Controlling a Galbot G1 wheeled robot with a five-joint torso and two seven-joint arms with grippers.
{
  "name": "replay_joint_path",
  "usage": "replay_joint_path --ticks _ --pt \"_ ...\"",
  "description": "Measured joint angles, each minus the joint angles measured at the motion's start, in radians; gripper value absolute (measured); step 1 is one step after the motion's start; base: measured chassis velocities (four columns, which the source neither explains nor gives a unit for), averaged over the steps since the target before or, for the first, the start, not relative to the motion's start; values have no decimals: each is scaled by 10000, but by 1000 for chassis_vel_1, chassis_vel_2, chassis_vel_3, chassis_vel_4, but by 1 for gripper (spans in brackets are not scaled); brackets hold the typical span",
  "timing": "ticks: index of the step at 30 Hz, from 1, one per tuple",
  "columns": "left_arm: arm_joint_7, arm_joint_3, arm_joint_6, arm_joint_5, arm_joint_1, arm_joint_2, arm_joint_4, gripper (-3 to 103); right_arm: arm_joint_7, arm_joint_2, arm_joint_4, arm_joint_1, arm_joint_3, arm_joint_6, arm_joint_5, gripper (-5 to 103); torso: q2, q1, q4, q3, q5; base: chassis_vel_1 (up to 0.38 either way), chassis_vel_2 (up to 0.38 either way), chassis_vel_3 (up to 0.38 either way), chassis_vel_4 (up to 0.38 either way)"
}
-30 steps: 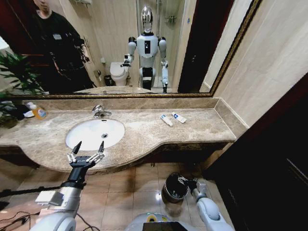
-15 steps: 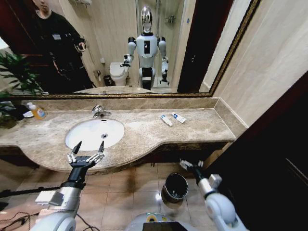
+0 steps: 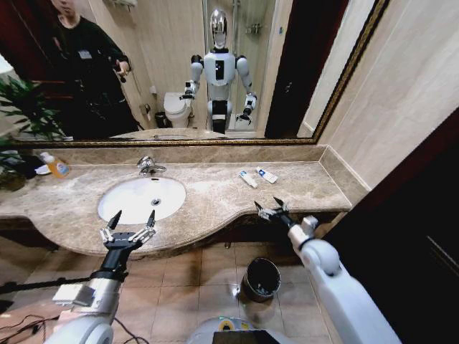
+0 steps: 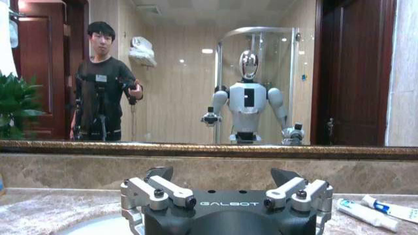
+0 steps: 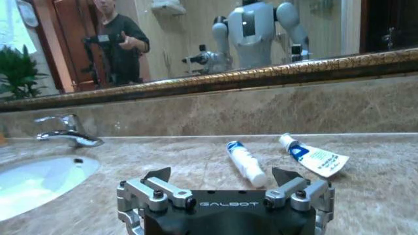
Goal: Pick up the trash from the sink and place it in the trash bin.
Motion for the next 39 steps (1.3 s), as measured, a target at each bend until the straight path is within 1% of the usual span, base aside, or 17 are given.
replay_joint_path --ticks 2,3,5,11,12,14,23,25,27,29,31,32,34,35,37,38,39 --pt "0 0 1 0 0 0 0 100 -95 21 -627 722 -250 -275 154 100 0 -1 -1 0 3 0 0 0 0" --pt "0 0 1 0 0 0 0 100 -95 21 -627 722 -250 -275 154 100 0 -1 -1 0 3 0 0 0 0" --pt "3 1 0 0 0 1 1 100 -348 30 -1293 1374 -457 -507 271 100 0 -1 -2 -1 2 0 0 0 0" --pt "0 0 0 0 0 0 0 100 -1208 -34 -3347 3246 -929 -623 187 100 0 0 -1 -1 1 0 0 0 0" --pt "0 0 0 0 0 0 0 100 -1208 -34 -3347 3246 -929 -623 187 100 0 0 -1 -1 1 0 0 0 0" --pt "1 0 0 0 0 0 0 100 -1458 -35 -4058 3900 -1117 -633 145 100 0 0 0 0 0 0 0 0 0" --pt "0 0 0 0 0 0 0 100 -1714 192 -5655 5217 -1958 -686 60 100 0 0 -1 0 1 0 0 0 0" --pt "0 0 0 0 0 0 0 100 -1715 264 -5787 5305 -2028 -698 38 103 0 0 0 0 1 0 0 0 0" --pt "0 0 0 0 0 0 0 100 -1715 370 -5987 5400 -2141 -718 -32 98 0 -1 0 -1 1 0 0 0 0" --pt "0 0 0 0 0 0 0 100 -1715 408 -6077 5426 -2180 -712 -91 96 0 -1 -1 -1 1 0 0 0 0" --pt "0 0 0 0 0 0 0 100 -1684 452 -6206 5459 -2219 -666 -180 89 0 -2 -1 -1 1 0 0 0 0" --pt "0 0 0 0 0 0 0 100 -1684 452 -6206 5459 -2219 -666 -180 89 0 -2 -1 -1 1 0 0 0 0" --pt "0 0 1 0 0 0 0 100 -1604 501 -6335 5489 -2260 -615 -274 79 0 -2 -1 -1 1 0 0 0 0" --pt "0 0 0 0 0 0 0 100 -1565 509 -6366 5490 -2276 -589 -310 79 0 -2 -1 -2 1 0 0 0 0" --pt "0 0 0 0 0 0 0 100 -1449 518 -6386 5489 -2306 -547 -342 68 0 -2 -1 -1 1 0 0 0 0" --pt "0 0 0 0 0 0 0 100 -1449 518 -6386 5489 -2306 -547 -342 68 0 -2 -1 -1 1 0 0 0 0" --pt "0 0 0 0 0 0 0 100 -1423 518 -6385 5483 -2308 -535 -347 62 0 -1 -1 -2 1 0 0 0 0"
